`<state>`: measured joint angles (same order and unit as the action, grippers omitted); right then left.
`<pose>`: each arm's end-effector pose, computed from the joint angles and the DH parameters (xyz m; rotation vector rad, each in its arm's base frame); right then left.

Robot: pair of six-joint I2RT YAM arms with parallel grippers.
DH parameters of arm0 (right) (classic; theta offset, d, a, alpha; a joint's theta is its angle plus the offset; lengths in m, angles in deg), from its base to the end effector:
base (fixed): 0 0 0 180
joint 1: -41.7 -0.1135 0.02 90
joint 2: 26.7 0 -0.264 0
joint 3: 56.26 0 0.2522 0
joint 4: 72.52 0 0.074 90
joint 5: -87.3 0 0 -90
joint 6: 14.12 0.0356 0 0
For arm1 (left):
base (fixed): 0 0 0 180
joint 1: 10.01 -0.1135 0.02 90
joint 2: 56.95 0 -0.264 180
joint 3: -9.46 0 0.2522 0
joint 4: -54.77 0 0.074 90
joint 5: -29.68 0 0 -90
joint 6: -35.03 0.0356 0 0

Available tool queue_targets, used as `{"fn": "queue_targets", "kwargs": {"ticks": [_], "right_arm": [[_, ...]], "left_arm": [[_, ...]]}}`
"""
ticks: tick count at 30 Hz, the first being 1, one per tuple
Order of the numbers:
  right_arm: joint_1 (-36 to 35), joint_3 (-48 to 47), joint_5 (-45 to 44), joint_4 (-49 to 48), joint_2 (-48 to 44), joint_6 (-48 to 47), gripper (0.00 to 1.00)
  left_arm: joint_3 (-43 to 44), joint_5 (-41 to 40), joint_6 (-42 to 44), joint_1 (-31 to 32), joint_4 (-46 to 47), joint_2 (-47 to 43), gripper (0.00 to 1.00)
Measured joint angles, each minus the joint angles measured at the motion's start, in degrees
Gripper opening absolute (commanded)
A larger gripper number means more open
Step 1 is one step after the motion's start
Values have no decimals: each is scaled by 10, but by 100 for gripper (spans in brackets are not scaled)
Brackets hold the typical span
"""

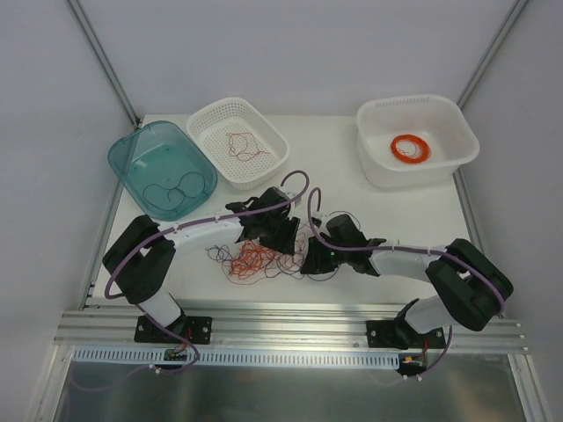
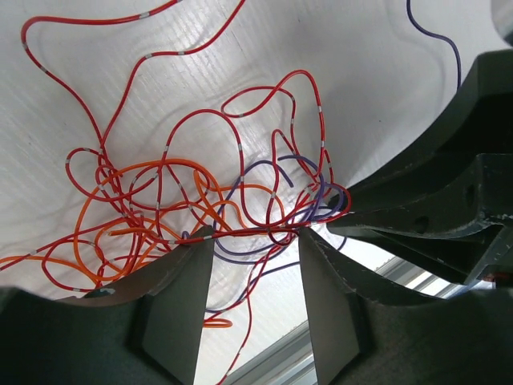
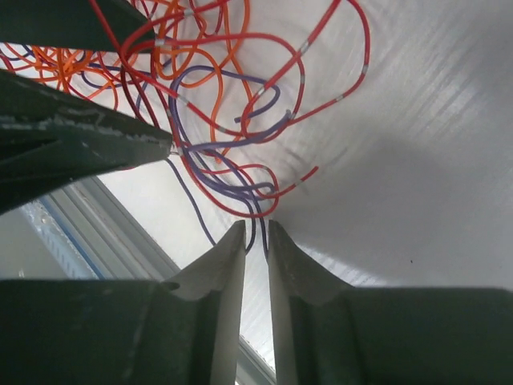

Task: Untangle the cables

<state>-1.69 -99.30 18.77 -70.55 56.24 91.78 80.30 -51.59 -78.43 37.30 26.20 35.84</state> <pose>0.1806 0.1886 0.1422 -0.7756 2.3067 0.9352 0.2240 -0.2508 0.1986 0.6017 2.5076 -0.6961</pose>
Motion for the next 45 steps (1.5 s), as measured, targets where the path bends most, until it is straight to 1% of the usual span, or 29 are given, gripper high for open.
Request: {"fn": "queue_targets", "kwargs": {"ticks": [3,5,7,8,16,21,25,32,35,36,37,38,39,42,43,45], "right_arm": [[0,5,-2,1,-5,-1,12],[0,10,-3,1,-9,0,10],[0,13,-7,2,-15,-1,6],[0,14,-8,4,-18,-1,1],[0,20,-15,18,-44,-1,1],[-1,20,-16,30,-69,-1,1],[-1,16,-16,49,-94,-1,1],[-1,-2,-17,72,-126,-3,1],[-1,-4,-18,81,-135,-3,1],[-1,-4,-19,84,-137,-3,1],[-1,-4,-21,89,-141,-3,1],[-1,-4,-23,93,-145,-4,1],[-1,-4,-26,98,-150,-4,1],[-1,-7,-36,123,-172,-11,1],[-2,-8,-40,131,-179,-14,1],[-2,-14,-50,158,-195,-22,1]], "left_arm": [[0,-5,-3,0,1,1,45],[0,-8,-7,0,3,3,45],[0,-11,-11,0,5,7,45],[0,-12,-12,0,6,9,45],[0,-11,-14,0,9,6,52],[-10,9,-11,0,24,-21,57],[-11,16,-11,0,39,-28,57],[-13,16,-16,0,54,-10,51],[-13,16,-20,0,56,8,46],[-13,16,-21,0,56,13,40],[-13,15,-26,0,57,16,37],[-13,15,-27,0,57,19,32],[-13,14,-30,0,57,21,23],[-13,4,-35,0,61,25,7],[-13,-3,-36,0,62,26,0],[-13,-15,-39,-2,63,27,0]]}}
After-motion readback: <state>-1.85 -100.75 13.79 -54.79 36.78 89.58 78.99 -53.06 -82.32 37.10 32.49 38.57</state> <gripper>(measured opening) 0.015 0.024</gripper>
